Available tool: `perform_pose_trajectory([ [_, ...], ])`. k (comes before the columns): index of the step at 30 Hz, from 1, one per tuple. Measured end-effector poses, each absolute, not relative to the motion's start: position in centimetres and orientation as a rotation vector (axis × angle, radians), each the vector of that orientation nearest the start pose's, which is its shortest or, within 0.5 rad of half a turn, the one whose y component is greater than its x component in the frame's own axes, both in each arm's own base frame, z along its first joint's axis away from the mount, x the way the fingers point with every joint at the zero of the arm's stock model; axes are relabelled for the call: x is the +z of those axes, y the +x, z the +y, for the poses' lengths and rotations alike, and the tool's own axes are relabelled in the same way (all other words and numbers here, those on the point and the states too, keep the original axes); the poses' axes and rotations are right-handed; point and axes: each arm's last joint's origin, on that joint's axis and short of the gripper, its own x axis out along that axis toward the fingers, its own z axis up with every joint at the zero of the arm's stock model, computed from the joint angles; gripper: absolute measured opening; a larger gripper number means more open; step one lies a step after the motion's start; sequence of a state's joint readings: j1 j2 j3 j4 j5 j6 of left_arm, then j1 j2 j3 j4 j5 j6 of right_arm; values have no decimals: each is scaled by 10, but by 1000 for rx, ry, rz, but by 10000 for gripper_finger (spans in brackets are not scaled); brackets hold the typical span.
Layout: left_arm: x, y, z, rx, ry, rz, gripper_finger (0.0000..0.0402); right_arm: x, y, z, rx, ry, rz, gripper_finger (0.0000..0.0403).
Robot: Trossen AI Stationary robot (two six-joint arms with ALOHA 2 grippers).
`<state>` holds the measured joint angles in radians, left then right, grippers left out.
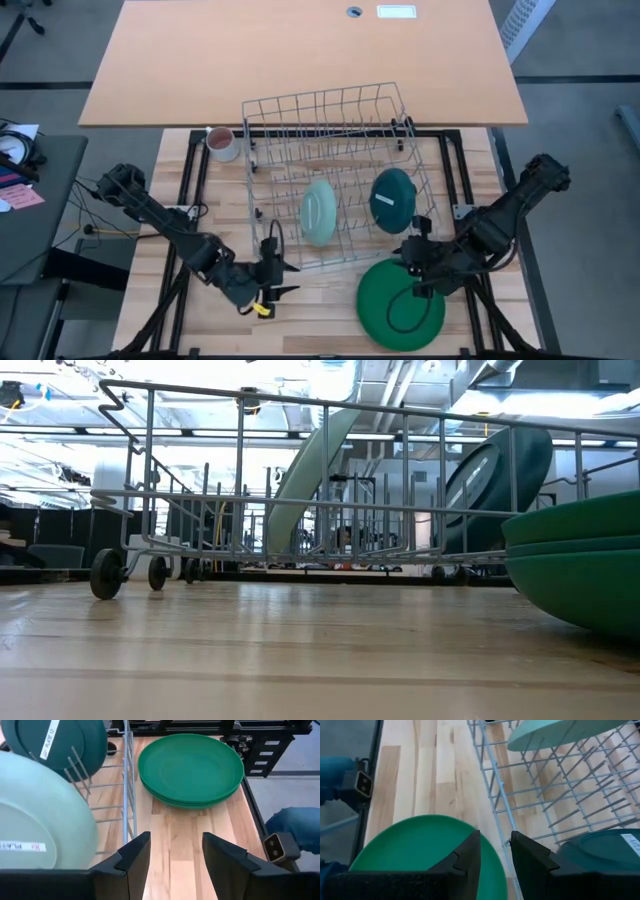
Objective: Sort dishes
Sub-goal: Put a green plate in the dish rack
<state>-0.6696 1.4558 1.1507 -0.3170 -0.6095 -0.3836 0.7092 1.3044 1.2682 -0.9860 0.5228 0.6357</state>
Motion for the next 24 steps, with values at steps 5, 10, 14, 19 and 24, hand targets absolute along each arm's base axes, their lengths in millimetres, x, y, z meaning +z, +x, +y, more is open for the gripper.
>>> perform_pose_trajectory([
  [5, 296, 249, -192, 72, 7, 472, 172, 323, 199, 157, -111, 21, 852, 113],
  [10, 297, 247, -195, 84, -18, 464, 172, 312, 204, 167, -116, 2, 887, 113],
  [14, 296, 247, -195, 77, -30, 468, 172, 305, 207, 171, -103, 11, 931, 113],
  [19, 295, 246, -196, 76, -52, 477, 172, 301, 209, 174, -85, 17, 961, 113],
  [24, 295, 246, -196, 74, -86, 481, 172, 301, 210, 174, -84, 22, 956, 113],
])
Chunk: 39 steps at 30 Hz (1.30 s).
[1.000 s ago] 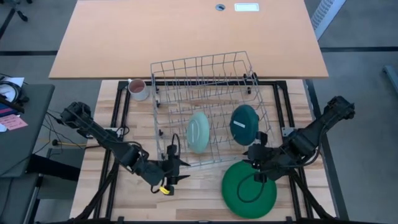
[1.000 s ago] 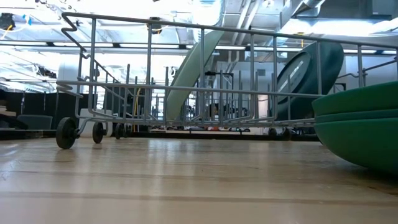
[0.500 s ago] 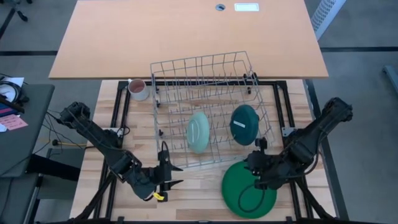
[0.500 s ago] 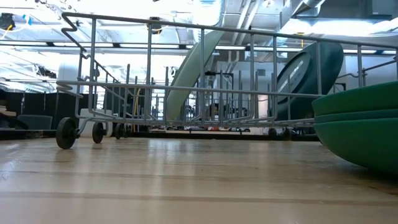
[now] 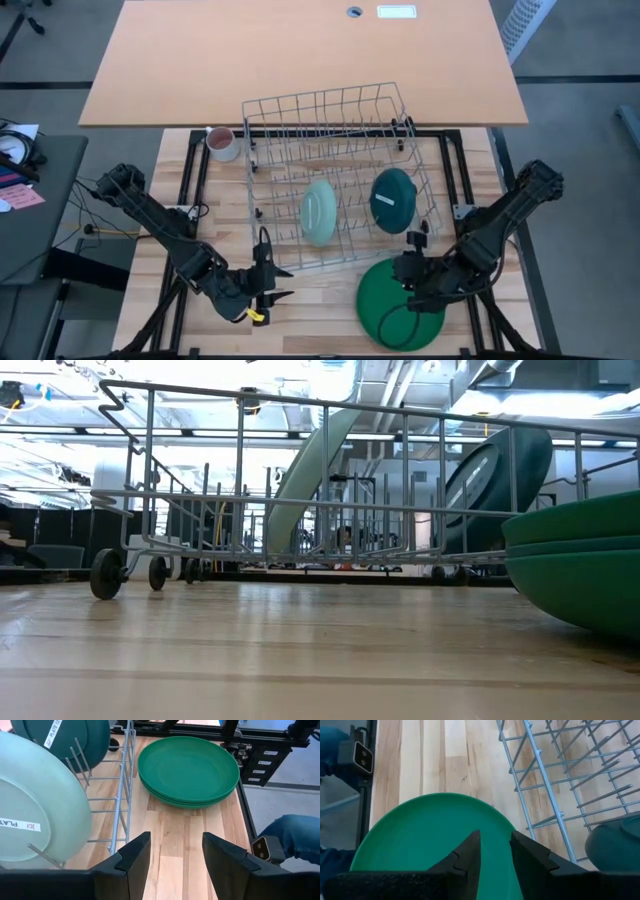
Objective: Sort dishes
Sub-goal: Put a green plate in the dish rack
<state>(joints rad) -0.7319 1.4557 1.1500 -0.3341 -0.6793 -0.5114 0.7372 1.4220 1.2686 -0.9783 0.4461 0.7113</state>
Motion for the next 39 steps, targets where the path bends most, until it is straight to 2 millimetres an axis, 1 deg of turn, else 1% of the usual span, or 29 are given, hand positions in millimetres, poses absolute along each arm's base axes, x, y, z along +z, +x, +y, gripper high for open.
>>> perform_pose_trajectory([
  [5, 293, 245, -196, 81, -91, 498, 172, 302, 210, 174, -83, 22, 956, 113],
  [14, 278, 242, -194, 63, -81, 554, 172, 302, 210, 173, -81, 18, 956, 113],
  [26, 276, 241, -192, 76, -80, 579, 172, 302, 210, 174, -81, 18, 956, 113],
  [39, 269, 235, -186, 130, -18, 649, 172, 302, 210, 173, -81, 18, 956, 113],
])
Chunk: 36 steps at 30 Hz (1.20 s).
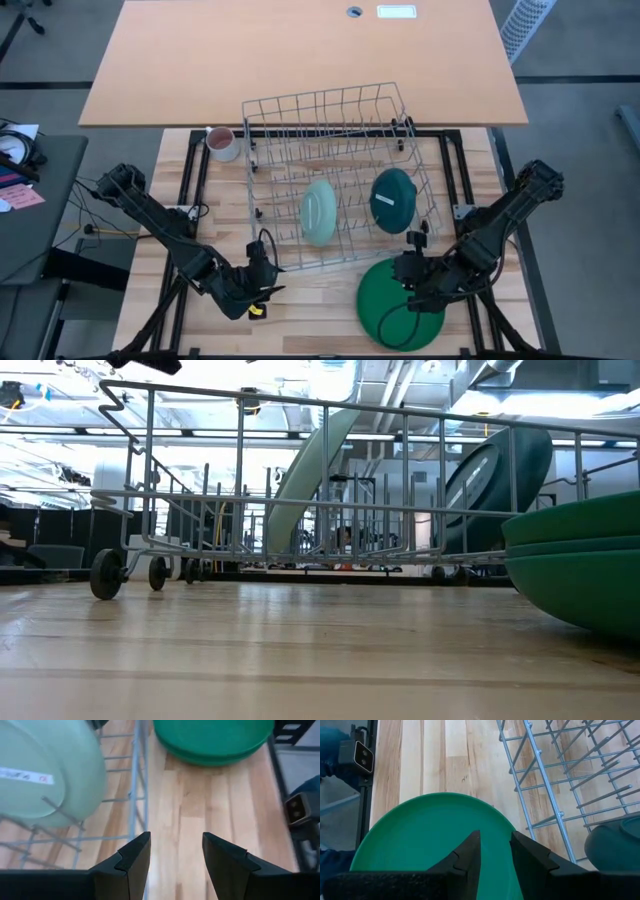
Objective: Sort dishes
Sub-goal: Put a green plate in the dish rack
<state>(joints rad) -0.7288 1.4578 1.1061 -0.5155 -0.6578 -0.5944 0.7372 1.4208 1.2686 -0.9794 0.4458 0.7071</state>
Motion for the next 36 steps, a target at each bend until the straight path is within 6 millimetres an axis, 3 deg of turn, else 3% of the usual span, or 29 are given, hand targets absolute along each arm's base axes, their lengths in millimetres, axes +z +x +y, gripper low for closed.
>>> perform_pose_trajectory([
  [12, 264, 230, -180, 207, 37, 692, 172, 304, 213, 177, -58, 60, 923, 113],
  [19, 260, 224, -174, 272, 57, 733, 172, 331, 222, 190, 64, 200, 782, 113],
  [36, 255, 216, -166, 366, 105, 782, 149, 334, 214, 201, 135, 144, 770, 113],
])
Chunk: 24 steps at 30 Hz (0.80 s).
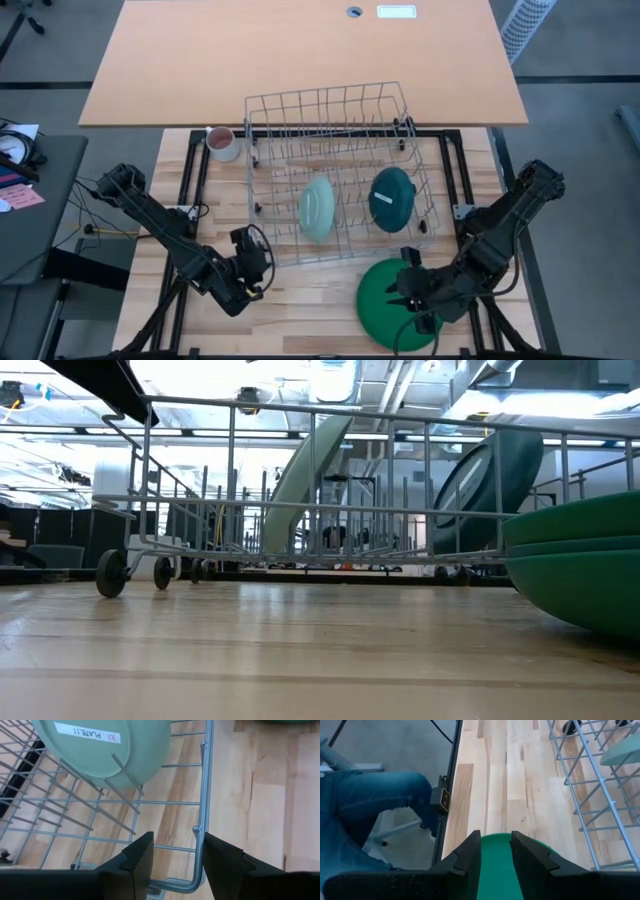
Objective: Sort dishes
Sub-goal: Put a green plate in the dish rack
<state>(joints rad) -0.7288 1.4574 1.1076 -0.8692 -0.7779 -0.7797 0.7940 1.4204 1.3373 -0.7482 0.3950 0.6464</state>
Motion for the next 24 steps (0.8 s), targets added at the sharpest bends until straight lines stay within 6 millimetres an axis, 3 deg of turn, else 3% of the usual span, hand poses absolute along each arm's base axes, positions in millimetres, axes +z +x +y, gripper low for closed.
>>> perform_pose_trajectory([
  [15, 268, 204, -177, 306, 86, 848, 132, 331, 193, 223, 119, 259, 780, 113],
  [20, 277, 198, -178, 313, 104, 874, 132, 313, 188, 219, 17, 309, 828, 113],
  [24, 286, 197, -177, 316, 116, 876, 132, 296, 183, 210, -138, 482, 976, 113],
])
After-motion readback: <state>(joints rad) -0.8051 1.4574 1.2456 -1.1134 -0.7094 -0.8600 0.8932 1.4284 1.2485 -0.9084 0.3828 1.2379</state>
